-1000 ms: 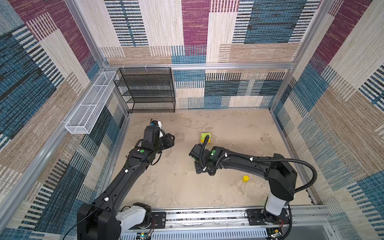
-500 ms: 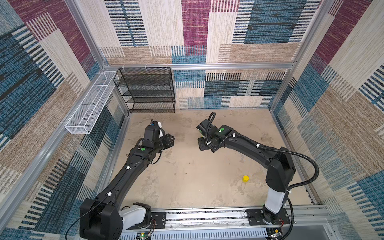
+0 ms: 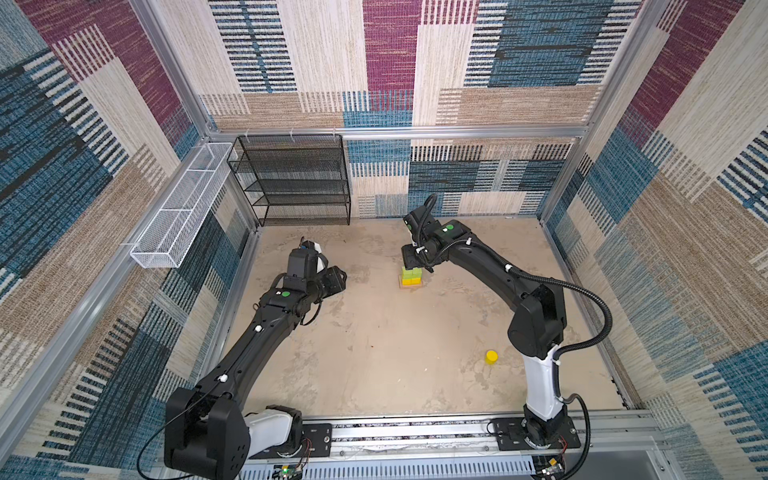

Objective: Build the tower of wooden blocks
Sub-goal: 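Lift the long green block with the right gripper and carry it over the stack, then lower the long green block onto the green cubes and open the right gripper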

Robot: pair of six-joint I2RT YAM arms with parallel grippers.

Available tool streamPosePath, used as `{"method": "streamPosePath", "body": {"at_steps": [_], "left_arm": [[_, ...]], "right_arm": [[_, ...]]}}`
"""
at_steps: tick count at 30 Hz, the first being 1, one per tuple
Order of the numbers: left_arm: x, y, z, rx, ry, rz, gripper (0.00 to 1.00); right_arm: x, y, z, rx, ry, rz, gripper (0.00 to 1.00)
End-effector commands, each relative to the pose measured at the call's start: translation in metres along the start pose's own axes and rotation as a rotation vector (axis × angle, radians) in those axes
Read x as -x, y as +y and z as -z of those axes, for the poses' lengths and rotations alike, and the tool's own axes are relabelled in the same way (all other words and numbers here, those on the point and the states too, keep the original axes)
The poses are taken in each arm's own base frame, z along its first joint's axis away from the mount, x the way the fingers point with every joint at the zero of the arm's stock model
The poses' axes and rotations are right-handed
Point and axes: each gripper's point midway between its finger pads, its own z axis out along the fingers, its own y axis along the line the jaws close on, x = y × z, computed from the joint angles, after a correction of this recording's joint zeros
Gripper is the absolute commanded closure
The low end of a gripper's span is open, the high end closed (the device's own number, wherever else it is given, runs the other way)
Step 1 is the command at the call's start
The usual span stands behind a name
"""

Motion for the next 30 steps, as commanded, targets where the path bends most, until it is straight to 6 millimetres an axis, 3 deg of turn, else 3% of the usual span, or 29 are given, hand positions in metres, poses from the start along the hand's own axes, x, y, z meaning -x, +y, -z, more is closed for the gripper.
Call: {"method": "streamPosePath", "body": {"at_steps": [1, 17, 30], "left_arm": [[0.008, -0.005, -0.001, -0.022, -0.019, -0.016, 0.53], [0.007, 0.002, -0.010, -0.019, 0.005, 0.007, 0.52], [0.006, 0.008, -0.012, -0.015, 0.014, 0.018, 0.53]], "right_arm": [[0.003, 0.000, -0.005, 0.011, 0.021, 0.029, 0.45], [0.001, 0.000, -0.043, 0.031, 0.071, 0.018, 0.45], [-0.005, -0.006, -0.057, 0.007, 0.092, -0.003, 0.45]]}}
